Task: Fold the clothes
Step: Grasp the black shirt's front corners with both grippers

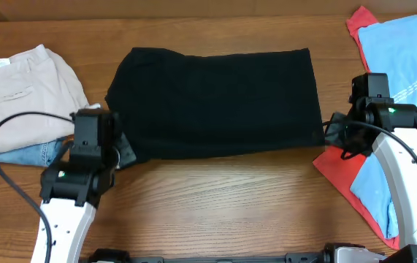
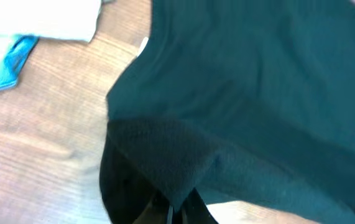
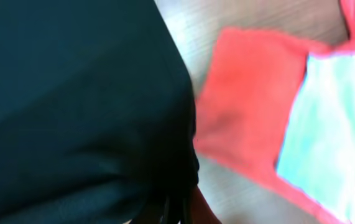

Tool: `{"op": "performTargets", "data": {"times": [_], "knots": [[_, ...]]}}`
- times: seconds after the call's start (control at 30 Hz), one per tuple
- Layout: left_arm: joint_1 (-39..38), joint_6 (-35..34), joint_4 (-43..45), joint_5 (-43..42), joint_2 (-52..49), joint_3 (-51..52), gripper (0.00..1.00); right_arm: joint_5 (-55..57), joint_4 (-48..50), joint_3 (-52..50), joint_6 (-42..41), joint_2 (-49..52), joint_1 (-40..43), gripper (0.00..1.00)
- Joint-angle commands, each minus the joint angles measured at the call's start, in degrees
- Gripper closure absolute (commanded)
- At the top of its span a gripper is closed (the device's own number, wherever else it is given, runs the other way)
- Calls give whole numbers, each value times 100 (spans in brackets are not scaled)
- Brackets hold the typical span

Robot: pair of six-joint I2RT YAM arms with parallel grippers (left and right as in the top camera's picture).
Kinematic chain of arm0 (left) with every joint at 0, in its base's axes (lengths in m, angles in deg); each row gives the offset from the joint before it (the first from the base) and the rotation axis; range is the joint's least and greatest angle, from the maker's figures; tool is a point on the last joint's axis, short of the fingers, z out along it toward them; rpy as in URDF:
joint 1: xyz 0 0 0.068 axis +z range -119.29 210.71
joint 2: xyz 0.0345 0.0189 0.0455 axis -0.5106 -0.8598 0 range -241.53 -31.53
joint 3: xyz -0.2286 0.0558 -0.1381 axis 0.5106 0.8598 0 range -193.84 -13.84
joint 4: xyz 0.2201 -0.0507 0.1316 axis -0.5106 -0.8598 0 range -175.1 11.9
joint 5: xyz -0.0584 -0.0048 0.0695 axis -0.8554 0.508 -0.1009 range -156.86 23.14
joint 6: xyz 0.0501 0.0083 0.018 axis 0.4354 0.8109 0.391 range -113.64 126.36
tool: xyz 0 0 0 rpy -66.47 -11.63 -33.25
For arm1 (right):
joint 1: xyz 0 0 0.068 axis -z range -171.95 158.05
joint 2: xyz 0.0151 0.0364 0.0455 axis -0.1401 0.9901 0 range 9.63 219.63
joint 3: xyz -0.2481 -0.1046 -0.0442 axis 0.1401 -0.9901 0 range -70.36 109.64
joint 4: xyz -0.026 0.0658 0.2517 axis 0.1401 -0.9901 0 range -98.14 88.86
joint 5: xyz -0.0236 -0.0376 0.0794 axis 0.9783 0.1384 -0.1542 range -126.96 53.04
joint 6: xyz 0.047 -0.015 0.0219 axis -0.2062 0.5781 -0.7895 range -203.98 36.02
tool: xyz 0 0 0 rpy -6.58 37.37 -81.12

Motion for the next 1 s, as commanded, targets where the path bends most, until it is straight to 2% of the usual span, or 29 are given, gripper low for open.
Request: {"op": "performTargets", "data": {"times": [0.0, 0.3, 0.53, 0.77, 0.97], "knots": [[-2, 264, 238, 122, -380, 42, 96, 55, 256, -7, 122, -22, 44, 96], [-2, 391, 874, 221, -1650, 42, 96, 52, 850, -7, 428, 570, 44, 96], [0, 413, 1690, 306, -2022, 42, 96, 50, 1097, -7, 431, 1082, 44, 96], [-2, 413, 2457, 555, -2291, 42, 96, 50, 1550, -7, 433, 1156, 44, 96], [2, 407, 2643, 579, -2656, 42, 96, 35, 1880, -7, 428, 1294, 44, 96]]}}
